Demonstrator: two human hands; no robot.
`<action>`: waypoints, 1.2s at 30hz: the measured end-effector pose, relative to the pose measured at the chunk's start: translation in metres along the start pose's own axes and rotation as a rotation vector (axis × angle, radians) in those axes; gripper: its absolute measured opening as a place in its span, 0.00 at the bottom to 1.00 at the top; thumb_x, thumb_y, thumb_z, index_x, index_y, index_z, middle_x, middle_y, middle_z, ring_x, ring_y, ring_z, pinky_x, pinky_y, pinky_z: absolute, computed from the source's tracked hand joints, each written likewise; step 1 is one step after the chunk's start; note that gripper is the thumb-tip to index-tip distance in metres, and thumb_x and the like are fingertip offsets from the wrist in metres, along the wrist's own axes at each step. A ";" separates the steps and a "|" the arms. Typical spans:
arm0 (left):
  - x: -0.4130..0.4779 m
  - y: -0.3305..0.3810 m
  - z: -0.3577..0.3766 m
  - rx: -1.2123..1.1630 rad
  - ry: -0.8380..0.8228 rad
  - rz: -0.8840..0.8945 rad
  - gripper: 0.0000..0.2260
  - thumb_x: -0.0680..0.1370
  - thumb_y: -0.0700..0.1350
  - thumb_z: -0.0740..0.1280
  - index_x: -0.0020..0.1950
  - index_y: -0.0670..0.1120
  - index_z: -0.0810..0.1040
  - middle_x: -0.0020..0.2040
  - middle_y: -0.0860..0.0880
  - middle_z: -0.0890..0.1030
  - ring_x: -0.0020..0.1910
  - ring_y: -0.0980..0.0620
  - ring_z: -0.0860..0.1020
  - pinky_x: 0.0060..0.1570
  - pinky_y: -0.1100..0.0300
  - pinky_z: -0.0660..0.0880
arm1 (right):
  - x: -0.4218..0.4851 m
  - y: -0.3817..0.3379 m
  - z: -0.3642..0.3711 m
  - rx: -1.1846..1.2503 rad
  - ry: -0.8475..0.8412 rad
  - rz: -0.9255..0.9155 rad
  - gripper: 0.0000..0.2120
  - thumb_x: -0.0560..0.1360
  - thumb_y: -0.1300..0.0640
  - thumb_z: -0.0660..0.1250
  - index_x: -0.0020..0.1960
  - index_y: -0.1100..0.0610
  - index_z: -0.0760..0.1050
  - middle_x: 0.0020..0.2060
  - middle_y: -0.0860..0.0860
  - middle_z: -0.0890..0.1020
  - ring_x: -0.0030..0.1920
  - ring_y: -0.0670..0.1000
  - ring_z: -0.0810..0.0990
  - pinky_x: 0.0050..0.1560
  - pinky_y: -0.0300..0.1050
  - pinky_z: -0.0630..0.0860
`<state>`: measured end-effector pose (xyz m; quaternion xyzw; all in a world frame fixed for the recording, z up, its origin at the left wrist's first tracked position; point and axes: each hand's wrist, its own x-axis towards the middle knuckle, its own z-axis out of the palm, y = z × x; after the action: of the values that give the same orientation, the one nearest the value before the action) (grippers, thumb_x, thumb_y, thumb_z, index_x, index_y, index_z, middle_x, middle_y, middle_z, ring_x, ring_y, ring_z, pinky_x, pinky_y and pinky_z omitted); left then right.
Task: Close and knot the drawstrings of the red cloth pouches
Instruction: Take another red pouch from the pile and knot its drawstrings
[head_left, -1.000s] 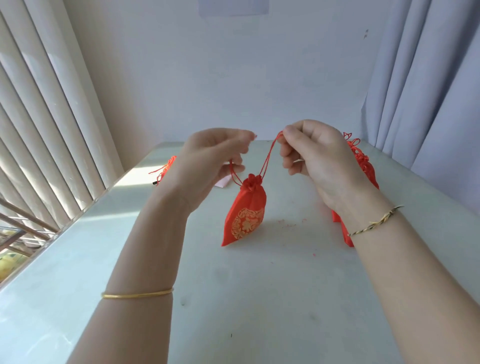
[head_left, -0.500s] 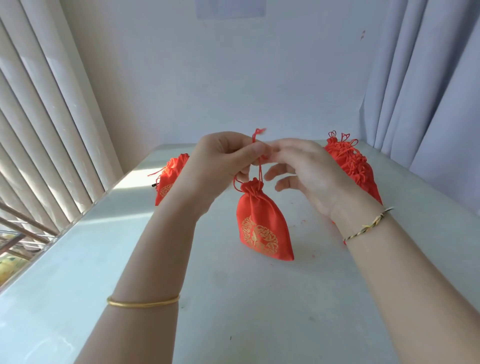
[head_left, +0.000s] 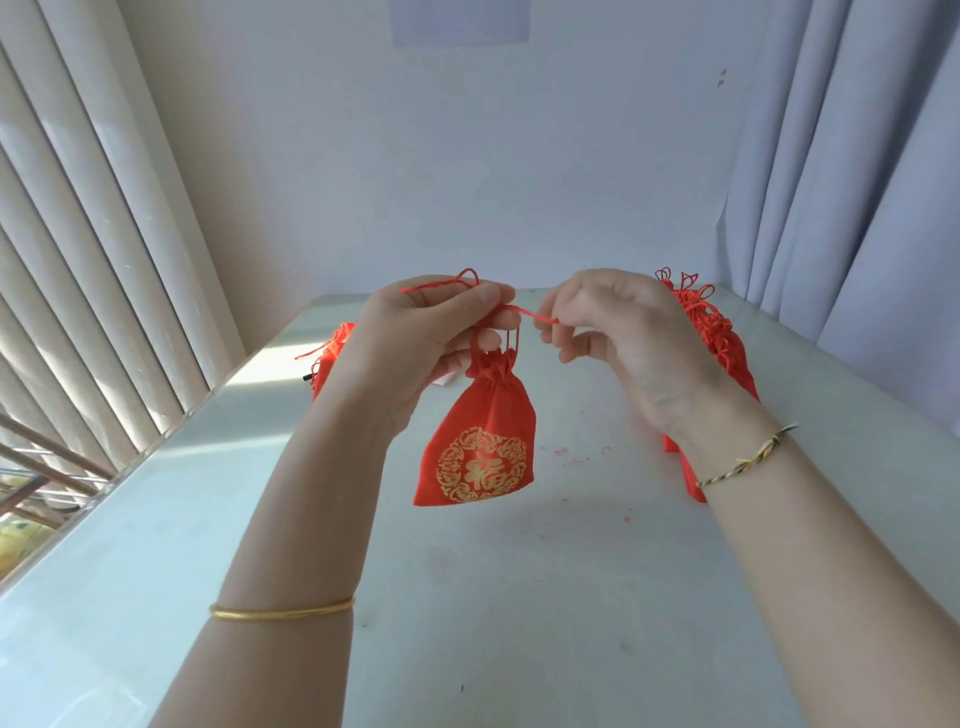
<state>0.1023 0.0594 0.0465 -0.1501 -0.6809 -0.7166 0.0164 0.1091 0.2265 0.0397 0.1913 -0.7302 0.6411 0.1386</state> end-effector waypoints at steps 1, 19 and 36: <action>-0.001 0.000 0.000 -0.016 -0.008 0.002 0.06 0.77 0.39 0.65 0.49 0.40 0.81 0.37 0.48 0.83 0.30 0.58 0.77 0.34 0.64 0.72 | -0.001 0.001 0.000 -0.049 -0.051 -0.005 0.11 0.64 0.58 0.61 0.24 0.52 0.76 0.33 0.54 0.78 0.37 0.47 0.76 0.38 0.40 0.72; 0.001 -0.010 0.014 0.706 0.033 0.545 0.14 0.72 0.33 0.66 0.48 0.53 0.79 0.41 0.55 0.80 0.41 0.57 0.77 0.42 0.61 0.75 | 0.001 0.018 0.007 0.358 -0.233 0.325 0.11 0.77 0.61 0.56 0.45 0.60 0.77 0.35 0.52 0.82 0.35 0.48 0.81 0.37 0.40 0.74; 0.005 -0.017 -0.016 0.872 0.072 0.330 0.14 0.80 0.51 0.60 0.37 0.49 0.78 0.31 0.55 0.80 0.31 0.58 0.75 0.36 0.62 0.72 | 0.006 0.029 -0.003 0.383 -0.022 0.388 0.15 0.80 0.58 0.53 0.35 0.56 0.64 0.33 0.56 0.82 0.37 0.56 0.82 0.39 0.46 0.77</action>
<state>0.0905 0.0456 0.0310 -0.2103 -0.8845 -0.3564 0.2154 0.0898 0.2323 0.0171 0.0774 -0.6199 0.7802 -0.0333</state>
